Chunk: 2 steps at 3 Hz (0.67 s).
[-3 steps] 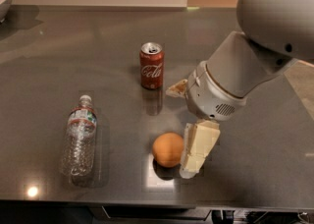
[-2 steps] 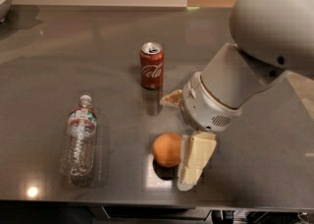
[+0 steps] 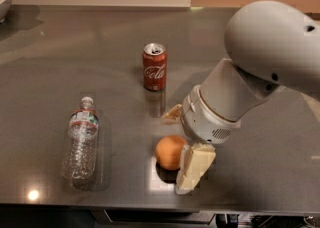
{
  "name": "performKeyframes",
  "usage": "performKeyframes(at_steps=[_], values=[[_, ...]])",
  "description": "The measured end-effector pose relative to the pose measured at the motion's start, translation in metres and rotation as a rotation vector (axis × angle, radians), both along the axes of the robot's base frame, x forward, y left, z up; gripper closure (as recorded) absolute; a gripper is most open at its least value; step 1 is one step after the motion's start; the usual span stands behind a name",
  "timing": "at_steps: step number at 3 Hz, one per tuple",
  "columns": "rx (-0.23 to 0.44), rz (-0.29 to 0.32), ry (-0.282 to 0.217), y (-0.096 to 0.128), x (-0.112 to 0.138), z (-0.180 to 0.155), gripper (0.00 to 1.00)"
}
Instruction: Move orange near coke can
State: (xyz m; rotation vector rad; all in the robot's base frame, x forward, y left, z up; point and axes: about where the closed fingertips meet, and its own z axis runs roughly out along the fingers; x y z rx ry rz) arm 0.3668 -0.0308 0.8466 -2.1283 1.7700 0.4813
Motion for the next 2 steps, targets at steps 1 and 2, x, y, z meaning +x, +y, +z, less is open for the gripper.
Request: performKeyframes(at_steps=[1, 2], values=[[-0.007, -0.006, 0.001, -0.0032, 0.0030, -0.0048, 0.41], [-0.008, -0.030, 0.007, -0.0078, 0.0113, -0.0027, 0.64]])
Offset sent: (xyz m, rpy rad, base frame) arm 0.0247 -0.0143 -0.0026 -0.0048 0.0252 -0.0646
